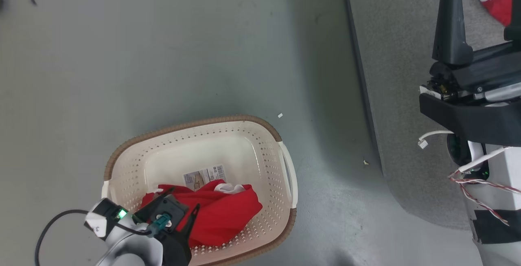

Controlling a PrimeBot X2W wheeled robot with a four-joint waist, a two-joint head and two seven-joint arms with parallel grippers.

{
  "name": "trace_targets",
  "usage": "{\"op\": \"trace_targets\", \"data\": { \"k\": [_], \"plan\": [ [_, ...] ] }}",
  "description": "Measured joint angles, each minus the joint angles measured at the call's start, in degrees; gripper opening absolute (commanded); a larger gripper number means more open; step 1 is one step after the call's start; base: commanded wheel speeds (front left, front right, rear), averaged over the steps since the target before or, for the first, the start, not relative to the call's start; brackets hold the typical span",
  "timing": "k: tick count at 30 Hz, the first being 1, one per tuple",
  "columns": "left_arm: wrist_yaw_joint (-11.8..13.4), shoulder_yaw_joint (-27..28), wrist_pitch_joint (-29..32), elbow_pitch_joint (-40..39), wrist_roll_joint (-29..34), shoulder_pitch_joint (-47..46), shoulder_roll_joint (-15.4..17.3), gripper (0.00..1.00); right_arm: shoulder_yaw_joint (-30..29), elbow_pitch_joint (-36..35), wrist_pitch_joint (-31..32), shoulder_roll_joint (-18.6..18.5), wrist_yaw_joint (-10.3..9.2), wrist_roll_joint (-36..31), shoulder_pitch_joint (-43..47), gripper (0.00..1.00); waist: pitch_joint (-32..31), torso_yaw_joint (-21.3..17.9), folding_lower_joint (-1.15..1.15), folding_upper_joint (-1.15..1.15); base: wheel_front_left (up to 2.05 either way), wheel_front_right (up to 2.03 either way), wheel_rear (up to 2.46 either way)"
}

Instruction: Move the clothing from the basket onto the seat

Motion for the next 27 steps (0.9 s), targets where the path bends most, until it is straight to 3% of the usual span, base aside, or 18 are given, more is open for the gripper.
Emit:
{"op": "trace_targets", "data": {
  "k": [27],
  "plan": [
    [-0.9, -8.4, 0.0, 12.3, 3.7, -6.9, 0.9, 1.0, 2.7, 2.4, 0.0, 2.9, 0.98, -0.4, -7.2, 1.0, 8.3, -3.7, -0.01, -0.01, 0.0, 0.0, 0.0]
  ]
}}
